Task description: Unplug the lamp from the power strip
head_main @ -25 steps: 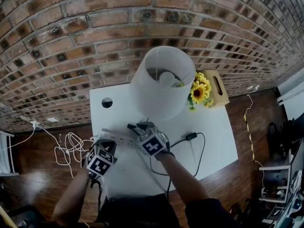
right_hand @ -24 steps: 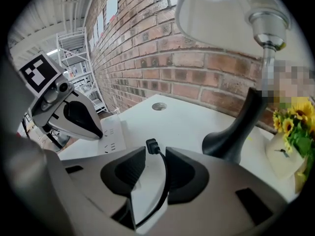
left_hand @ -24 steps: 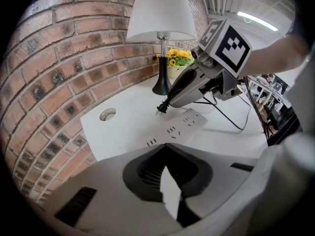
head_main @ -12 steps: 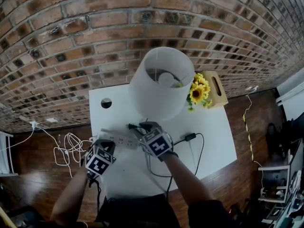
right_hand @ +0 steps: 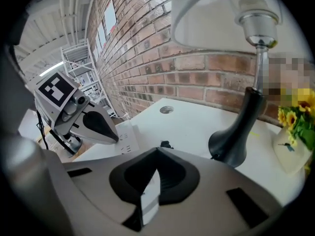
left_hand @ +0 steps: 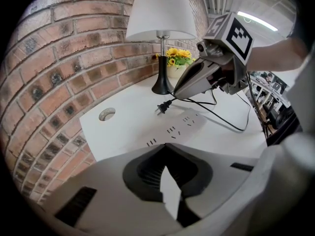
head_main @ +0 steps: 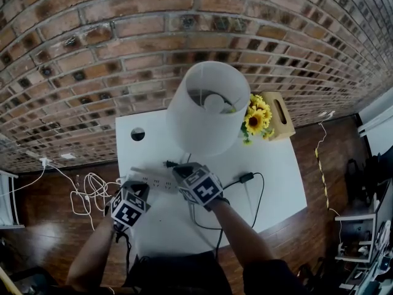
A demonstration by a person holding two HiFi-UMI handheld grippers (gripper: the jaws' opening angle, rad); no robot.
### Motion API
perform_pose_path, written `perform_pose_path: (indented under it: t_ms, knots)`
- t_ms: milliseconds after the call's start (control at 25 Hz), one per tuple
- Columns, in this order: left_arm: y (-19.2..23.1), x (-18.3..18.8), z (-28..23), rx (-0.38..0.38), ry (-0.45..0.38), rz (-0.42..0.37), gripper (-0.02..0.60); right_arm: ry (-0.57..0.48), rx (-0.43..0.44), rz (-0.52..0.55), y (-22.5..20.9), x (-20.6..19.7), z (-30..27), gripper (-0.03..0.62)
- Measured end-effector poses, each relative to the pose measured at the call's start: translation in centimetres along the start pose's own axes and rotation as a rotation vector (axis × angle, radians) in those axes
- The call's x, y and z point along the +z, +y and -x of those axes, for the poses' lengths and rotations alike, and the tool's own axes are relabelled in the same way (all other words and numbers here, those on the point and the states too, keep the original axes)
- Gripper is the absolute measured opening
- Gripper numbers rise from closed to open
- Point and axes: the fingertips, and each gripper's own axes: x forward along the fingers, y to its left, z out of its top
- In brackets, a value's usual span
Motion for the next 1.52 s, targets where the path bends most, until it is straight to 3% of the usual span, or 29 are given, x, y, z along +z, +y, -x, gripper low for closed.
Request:
perform_pose_path:
  t_ms: [160, 440, 800, 1280, 1520]
  knots:
    - [0.0, -0.1, 0.0, 0.000, 0.004, -0.001, 0.024, -0.013, 0.029, -0.018, 0.7, 0.2, 0.2, -0.017]
    - [0.1, 0.0, 0.0, 0.009, 0.001, -0.001, 0.023, -0.074, 0.162, -0.106, 2.8, 1.4, 1.3, -0.015]
    - [0.1, 0.0, 0.0, 0.025, -0.007, 0.004, 0.025, -0.097, 0.173, -0.106, 3.8, 1.9, 2.3, -0.014]
    - [0.4, 0.0, -0.1, 0.043, -0.023, 0.014, 0.023, -0.167, 0.163, -0.184, 3.8, 1.2, 4.9, -0.014]
    - [0.1, 0.0, 0.9, 0.030, -0.011, 0.089, 0.020, -0.199, 0.182, -0.218, 4.1, 1.1, 6.3, -0.014]
